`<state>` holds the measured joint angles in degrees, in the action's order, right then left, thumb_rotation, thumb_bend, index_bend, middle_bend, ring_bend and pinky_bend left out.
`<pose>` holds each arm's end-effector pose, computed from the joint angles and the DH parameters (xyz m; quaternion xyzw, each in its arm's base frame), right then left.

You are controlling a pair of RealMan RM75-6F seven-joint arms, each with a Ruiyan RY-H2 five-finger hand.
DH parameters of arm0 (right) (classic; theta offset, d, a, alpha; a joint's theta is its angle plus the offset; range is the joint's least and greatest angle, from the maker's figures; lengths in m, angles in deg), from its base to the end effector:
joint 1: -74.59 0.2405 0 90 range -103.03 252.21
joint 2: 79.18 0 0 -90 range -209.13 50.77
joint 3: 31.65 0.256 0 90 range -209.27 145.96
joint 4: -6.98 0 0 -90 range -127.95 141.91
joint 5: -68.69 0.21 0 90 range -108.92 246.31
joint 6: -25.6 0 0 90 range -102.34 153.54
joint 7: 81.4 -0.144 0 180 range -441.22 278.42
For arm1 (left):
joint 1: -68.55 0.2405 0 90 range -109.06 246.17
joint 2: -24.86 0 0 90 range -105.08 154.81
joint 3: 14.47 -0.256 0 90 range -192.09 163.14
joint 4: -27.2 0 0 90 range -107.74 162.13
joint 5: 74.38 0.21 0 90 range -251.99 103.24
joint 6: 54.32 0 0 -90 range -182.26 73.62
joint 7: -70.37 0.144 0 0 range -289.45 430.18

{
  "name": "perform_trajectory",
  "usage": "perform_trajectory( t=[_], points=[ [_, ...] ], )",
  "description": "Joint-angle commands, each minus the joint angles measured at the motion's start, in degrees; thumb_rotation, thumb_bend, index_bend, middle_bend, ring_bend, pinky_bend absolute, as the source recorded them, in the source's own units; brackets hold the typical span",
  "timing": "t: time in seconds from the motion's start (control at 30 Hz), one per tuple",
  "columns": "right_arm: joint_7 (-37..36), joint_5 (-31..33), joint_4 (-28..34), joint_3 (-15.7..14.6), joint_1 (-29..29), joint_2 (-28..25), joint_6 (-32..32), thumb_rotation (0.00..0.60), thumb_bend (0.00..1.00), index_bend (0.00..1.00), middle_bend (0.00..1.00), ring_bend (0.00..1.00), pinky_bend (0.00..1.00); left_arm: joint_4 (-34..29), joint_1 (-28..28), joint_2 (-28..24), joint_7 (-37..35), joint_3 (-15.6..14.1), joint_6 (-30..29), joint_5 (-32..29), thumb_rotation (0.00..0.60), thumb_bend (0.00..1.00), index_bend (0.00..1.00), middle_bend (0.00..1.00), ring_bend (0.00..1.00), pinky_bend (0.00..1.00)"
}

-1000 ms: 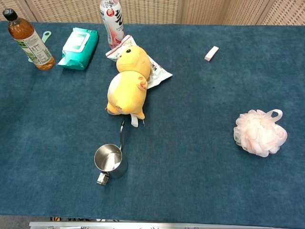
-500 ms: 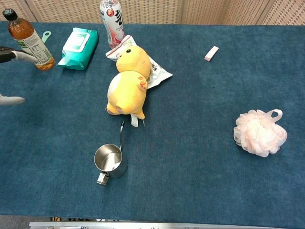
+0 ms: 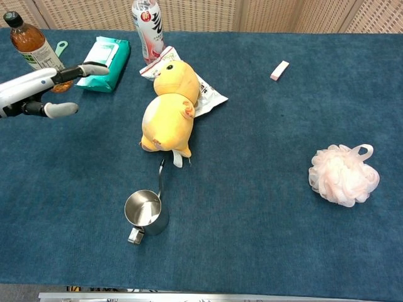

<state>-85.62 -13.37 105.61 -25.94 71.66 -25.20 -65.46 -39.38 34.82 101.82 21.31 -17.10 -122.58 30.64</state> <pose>-0.3191 -0.1465 0.2284 0.5190 -0.3883 0.3878 0.6553 -0.2503 0.3082 0.0604 -0.7141 -0.4799 -0.4630 0.2129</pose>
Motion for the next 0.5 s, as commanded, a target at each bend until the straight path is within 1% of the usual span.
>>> perform_trajectory(
  t=[0.03, 0.17, 0.33, 0.5],
  points=[
    [0.25, 0.15, 0.24, -0.01, -0.21, -0.16, -0.23, 0.600, 0.00, 0.25, 0.35, 0.20, 0.23, 4.36, -1.29, 3.93, -3.47, -0.26, -3.09, 0.54, 0.134, 0.01, 0.05, 0.02, 0.00, 0.00],
    [0.41, 0.47, 0.48, 0.01, -0.45, -0.27, -0.39, 0.600, 0.00, 0.25, 0.35, 0.20, 0.23, 8.61, -2.14, 7.50, -5.55, -0.65, -5.26, 1.07, 0.134, 0.01, 0.05, 0.02, 0.00, 0.00],
    [0.25, 0.73, 0.30, 0.00, -0.50, -0.15, -0.17, 0.600, 0.00, 0.25, 0.35, 0.20, 0.23, 14.92, -2.66, 12.85, -7.85, -0.53, -9.33, 1.20, 0.136, 0.01, 0.03, 0.02, 0.00, 0.00],
    [0.15, 0.99, 0.31, -0.03, -0.75, -0.21, -0.25, 0.600, 0.00, 0.25, 0.35, 0.20, 0.23, 21.60, -2.89, 17.63, -8.81, -1.07, -13.09, 1.81, 0.150, 0.01, 0.03, 0.02, 0.00, 0.00]
  ],
)
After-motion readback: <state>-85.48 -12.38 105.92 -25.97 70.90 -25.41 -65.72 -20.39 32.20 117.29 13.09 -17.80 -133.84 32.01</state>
